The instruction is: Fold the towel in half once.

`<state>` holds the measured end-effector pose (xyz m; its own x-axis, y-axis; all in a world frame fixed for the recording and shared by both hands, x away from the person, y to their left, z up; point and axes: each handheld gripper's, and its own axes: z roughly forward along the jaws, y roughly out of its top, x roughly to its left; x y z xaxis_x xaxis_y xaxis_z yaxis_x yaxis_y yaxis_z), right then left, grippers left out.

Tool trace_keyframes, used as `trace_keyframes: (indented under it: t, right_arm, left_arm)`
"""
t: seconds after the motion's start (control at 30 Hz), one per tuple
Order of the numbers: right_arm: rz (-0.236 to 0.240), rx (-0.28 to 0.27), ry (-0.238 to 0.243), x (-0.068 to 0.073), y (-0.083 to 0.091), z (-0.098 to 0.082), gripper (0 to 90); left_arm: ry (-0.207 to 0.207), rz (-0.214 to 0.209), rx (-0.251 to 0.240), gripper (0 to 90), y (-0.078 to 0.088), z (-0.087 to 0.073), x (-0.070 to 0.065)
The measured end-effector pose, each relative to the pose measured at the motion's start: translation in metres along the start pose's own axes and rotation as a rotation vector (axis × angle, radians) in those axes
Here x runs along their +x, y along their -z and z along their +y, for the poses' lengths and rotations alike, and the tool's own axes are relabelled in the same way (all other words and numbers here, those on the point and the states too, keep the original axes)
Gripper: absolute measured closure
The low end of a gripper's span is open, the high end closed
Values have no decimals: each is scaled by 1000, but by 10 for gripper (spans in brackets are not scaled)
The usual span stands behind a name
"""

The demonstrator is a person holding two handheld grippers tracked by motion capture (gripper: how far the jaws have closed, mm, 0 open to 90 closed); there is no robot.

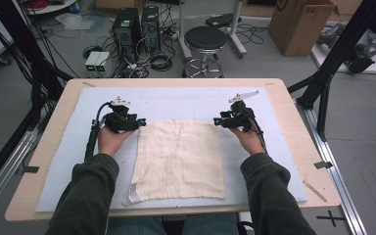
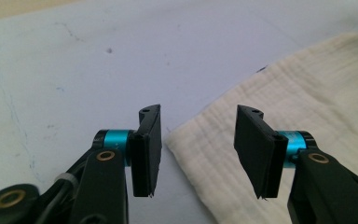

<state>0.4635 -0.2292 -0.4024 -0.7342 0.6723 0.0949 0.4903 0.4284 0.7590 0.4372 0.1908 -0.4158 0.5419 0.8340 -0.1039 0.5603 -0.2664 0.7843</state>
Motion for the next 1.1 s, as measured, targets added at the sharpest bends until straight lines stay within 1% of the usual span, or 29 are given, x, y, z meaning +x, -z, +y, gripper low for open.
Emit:
trace_keyframes:
  t: [0.1,0.17,0.23,0.3,0.33,0.4,0.43,0.47,0.5,0.53,0.6,0.63,0.7,0.77,0.83,0.9,1.0,1.1]
  right_arm:
    - [-4,26,-8,-3,-10,-2,535]
    - [-7,48,-32,-6,-15,-5,537]
    - [2,56,-57,-9,-20,-8,560]
    - [6,65,-62,-11,-23,-9,600]
    - [5,70,-62,-11,-24,-10,617]
    - [2,87,-60,-11,-26,-10,630]
    - [5,93,-62,-11,-28,-11,632]
    - [2,103,-53,-11,-29,-11,638]
    - [2,118,-53,-11,-31,-12,645]
    - [-1,132,-52,-11,-33,-12,653]
    - [-8,128,-49,-11,-34,-12,714]
    - [8,128,-57,-10,-34,-12,751]
    - [-1,127,-54,-9,-36,-12,803]
    - [21,117,-72,-11,-37,-13,846]
    - [28,116,-87,-11,-37,-13,855]
    - [19,117,-71,-11,-36,-12,860]
    - [19,98,-72,-12,-31,-9,863]
    - [17,70,-67,-11,-26,-1,863]
  left_arm:
    - [3,13,20,541,-8,-3,2]
    - [0,32,21,547,-12,-5,3]
    - [16,27,21,562,-15,-6,3]
    - [13,21,28,593,-18,-7,3]
    - [13,25,35,603,-20,-8,3]
    - [20,21,57,609,-24,-10,3]
    - [14,21,72,617,-25,-11,3]
    - [8,26,70,617,-25,-11,2]
    - [14,33,64,635,-26,-11,2]
    - [11,37,68,649,-26,-10,1]
    - [-2,51,72,681,-26,-10,0]
    - [-9,59,70,704,-26,-10,-1]
    - [-4,60,67,763,-27,-10,-2]
    - [-3,53,69,840,-27,-10,-4]
    - [1,52,66,862,-27,-10,-4]
    - [12,46,64,868,-27,-10,-3]
    - [8,35,59,873,-23,-9,1]
    - [26,31,23,877,-18,-6,3]
